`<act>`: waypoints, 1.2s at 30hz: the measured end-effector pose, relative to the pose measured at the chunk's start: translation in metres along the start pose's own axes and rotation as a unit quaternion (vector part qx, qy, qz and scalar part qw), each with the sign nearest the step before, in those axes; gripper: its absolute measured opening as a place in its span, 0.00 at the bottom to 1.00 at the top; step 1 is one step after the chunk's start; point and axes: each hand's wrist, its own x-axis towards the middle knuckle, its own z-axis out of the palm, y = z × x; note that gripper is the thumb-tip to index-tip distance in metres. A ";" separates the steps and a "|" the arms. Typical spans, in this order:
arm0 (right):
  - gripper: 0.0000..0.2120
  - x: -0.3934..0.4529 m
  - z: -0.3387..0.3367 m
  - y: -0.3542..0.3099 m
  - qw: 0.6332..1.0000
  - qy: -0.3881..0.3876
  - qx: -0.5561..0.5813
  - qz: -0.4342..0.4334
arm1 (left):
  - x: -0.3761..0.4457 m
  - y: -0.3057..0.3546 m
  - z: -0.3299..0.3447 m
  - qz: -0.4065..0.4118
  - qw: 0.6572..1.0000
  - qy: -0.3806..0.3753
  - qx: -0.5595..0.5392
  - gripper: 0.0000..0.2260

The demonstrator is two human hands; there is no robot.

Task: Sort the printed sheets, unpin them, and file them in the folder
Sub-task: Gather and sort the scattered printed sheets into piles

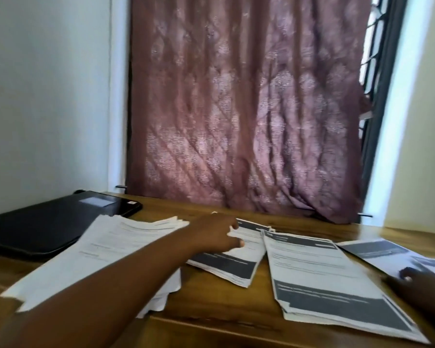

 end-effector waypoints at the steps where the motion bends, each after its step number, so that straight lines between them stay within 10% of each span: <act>1: 0.23 -0.024 -0.029 -0.032 0.999 0.000 -0.030 -0.029 | 0.012 0.017 0.012 0.022 1.000 -0.002 -0.009 0.21; 9: 0.13 -0.067 -0.057 -0.057 0.998 0.040 -0.044 0.028 | 0.062 0.150 0.097 0.176 0.984 -0.013 -0.008 0.18; 12: 0.10 -0.081 -0.074 -0.060 0.987 0.158 0.034 -0.006 | 0.063 0.170 0.103 0.087 0.969 -0.044 -0.228 0.25; 17: 0.23 -0.077 -0.062 -0.067 0.878 0.394 0.039 -0.268 | 0.074 0.156 0.073 -0.222 0.625 -0.107 -0.741 0.43; 19: 0.27 -0.066 -0.053 -0.065 0.852 0.417 0.057 -0.313 | 0.078 0.133 0.061 -0.234 0.565 -0.102 -0.784 0.50; 24: 0.16 -0.060 -0.046 -0.056 0.887 0.377 0.136 -0.230 | 0.076 0.094 0.047 -0.262 0.637 -0.095 -0.718 0.34; 33: 0.21 -0.058 -0.040 -0.048 0.937 0.004 0.334 -0.099 | 0.076 0.078 0.072 -0.235 0.797 -0.190 -0.523 0.04; 36: 0.19 -0.060 -0.044 -0.052 0.937 -0.006 0.341 -0.078 | 0.078 0.079 0.075 -0.220 0.835 -0.162 -0.478 0.11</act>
